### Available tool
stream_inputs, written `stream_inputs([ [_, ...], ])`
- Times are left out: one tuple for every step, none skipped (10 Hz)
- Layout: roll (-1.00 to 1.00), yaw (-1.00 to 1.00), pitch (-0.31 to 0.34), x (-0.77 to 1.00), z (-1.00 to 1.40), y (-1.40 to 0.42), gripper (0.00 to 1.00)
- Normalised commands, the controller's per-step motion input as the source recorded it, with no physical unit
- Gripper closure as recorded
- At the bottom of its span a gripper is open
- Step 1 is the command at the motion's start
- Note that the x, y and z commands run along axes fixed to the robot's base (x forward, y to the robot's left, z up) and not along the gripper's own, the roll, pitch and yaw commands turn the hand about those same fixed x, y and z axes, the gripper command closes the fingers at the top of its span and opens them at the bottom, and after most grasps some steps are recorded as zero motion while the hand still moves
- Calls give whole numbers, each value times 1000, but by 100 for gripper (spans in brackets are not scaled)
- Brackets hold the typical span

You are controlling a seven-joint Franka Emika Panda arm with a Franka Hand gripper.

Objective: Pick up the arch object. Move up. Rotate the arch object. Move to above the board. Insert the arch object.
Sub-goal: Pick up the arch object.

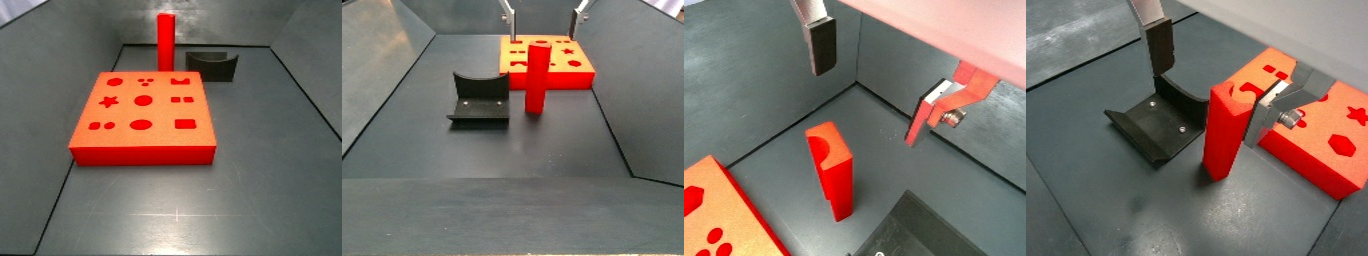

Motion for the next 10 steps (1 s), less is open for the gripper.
stream_inputs([
  [0, 0, 0, 43, 0, -129, 0],
  [-77, -809, -19, 69, -103, -246, 0],
  [-94, -829, -11, 109, -123, -171, 0],
  [-139, -777, 0, 194, -94, -120, 0],
  [-153, -700, 0, 246, -151, -129, 0],
  [-107, -360, -16, 137, -260, -126, 0],
  [0, 0, -10, 0, -477, -286, 0],
  [67, 106, 0, 0, -506, -266, 0],
  [79, 77, 0, 0, -451, -191, 0],
  [37, 31, 0, 0, -537, -134, 0],
])
